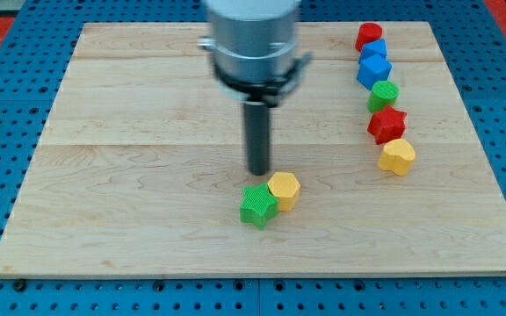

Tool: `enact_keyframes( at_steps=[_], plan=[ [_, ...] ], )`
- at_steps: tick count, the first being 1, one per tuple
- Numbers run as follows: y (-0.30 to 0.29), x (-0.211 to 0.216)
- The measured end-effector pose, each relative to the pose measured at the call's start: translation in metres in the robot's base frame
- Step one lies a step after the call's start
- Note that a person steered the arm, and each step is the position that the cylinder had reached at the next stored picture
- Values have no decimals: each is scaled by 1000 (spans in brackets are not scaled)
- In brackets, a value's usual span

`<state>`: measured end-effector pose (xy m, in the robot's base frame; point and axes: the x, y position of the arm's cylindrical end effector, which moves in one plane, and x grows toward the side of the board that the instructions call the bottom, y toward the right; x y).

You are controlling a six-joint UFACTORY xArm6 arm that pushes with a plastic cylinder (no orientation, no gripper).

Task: Move the yellow heart to the center left of the board

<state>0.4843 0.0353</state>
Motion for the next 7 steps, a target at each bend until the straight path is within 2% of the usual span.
enact_keyframes(
  at_steps=[1, 4, 7],
  plan=[
    [40, -3],
    [58, 14],
    [136, 14]
  ],
)
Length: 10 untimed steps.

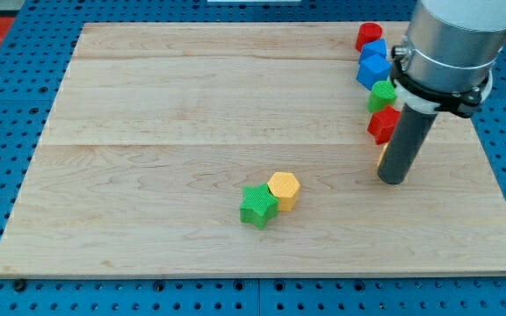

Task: Move the yellow heart to the center left of the board

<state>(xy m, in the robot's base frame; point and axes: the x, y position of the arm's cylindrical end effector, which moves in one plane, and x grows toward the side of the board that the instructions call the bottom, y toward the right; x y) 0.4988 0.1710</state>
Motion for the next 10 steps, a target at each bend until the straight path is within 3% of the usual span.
enact_keyframes(
  at_steps=[5, 7, 8, 10],
  plan=[
    [37, 7],
    [59, -18],
    [17, -57],
    [44, -44]
  ],
)
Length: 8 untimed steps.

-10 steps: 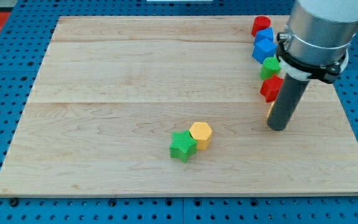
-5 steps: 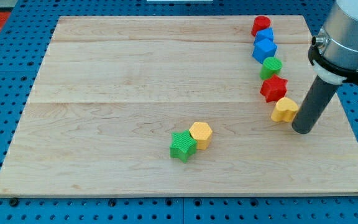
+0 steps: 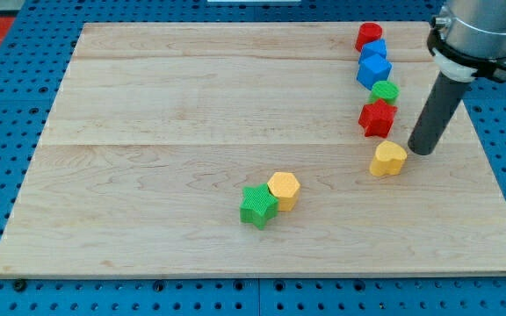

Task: Move the yellow heart to the center left of the board

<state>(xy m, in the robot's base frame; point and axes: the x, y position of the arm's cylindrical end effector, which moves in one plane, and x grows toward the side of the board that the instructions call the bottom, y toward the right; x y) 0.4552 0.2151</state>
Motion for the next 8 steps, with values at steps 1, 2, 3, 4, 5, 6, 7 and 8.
enact_keyframes(
  at_steps=[1, 2, 3, 4, 5, 6, 7, 8],
  plan=[
    [6, -1],
    [9, -2],
    [18, -3],
    [26, -4],
    [27, -6],
    [27, -18],
    [25, -40],
    [11, -26]
  ],
)
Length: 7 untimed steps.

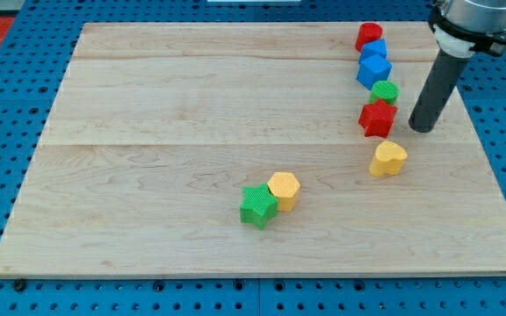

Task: Move the yellow heart to the center left of the board

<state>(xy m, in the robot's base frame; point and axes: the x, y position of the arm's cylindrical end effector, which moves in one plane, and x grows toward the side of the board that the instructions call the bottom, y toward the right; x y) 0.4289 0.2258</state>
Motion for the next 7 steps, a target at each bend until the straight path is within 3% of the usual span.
enact_keyframes(
  at_steps=[1, 2, 4, 5, 6, 7],
  plan=[
    [50, 35],
    [-2, 54],
    [-227, 6],
    [-227, 25],
    [-186, 43],
    [-232, 50]
  ],
)
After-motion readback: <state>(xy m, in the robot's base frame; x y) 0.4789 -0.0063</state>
